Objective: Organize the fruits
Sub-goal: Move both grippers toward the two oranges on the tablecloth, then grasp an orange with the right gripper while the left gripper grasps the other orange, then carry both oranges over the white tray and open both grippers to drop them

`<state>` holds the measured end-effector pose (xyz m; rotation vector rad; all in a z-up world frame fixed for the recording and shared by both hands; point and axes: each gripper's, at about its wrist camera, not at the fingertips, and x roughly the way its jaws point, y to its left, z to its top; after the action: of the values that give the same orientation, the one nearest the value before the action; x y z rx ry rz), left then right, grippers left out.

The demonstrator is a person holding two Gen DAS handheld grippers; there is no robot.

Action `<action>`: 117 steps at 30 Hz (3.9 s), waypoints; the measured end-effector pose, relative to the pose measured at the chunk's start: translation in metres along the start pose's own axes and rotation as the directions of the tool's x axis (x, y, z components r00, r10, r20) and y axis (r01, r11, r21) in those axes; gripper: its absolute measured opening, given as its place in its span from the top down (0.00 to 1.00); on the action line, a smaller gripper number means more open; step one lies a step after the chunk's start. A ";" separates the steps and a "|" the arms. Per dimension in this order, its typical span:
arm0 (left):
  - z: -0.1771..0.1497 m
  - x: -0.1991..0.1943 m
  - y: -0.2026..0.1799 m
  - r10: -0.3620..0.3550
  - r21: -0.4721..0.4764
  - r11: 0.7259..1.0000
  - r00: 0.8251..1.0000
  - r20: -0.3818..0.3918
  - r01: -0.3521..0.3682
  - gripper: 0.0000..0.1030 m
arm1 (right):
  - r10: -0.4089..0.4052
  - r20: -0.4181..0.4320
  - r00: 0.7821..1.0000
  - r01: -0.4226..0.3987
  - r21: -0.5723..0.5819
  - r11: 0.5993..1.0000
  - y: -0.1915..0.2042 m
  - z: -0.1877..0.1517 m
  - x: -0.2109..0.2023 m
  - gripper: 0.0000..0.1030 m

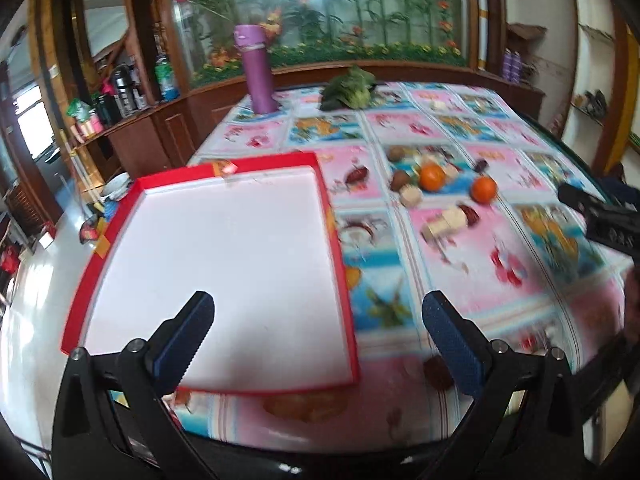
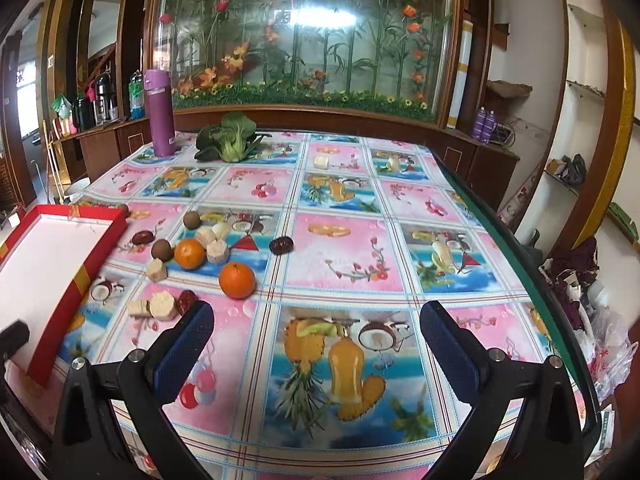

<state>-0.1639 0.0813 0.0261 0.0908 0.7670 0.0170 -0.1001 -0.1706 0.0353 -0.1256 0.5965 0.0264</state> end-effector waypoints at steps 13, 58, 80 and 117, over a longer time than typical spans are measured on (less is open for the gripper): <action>0.054 0.013 -0.024 -0.028 0.129 0.991 1.000 -0.013 0.029 0.00 | 0.144 -0.026 0.989 -0.145 -0.017 0.989 0.007 0.015 0.021 0.01; 0.134 0.170 -0.102 -0.325 0.359 0.826 0.888 -0.325 0.434 0.63 | 0.433 -0.259 0.863 -0.430 0.072 0.900 0.017 0.028 0.119 0.68; 0.100 0.044 0.029 -0.213 0.012 0.977 0.974 -0.073 0.215 0.68 | 0.585 -0.165 0.794 -0.581 0.078 0.810 0.079 0.031 0.064 0.69; -0.018 0.030 0.150 0.092 -0.151 0.981 0.974 -0.206 -0.125 0.66 | 0.614 -0.461 0.640 -0.709 -0.048 0.703 0.250 -0.027 0.007 0.68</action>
<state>-0.1519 0.2339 0.0054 -0.0253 0.9562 0.1957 -0.1244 0.0736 -0.0183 -0.1248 1.0485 0.8270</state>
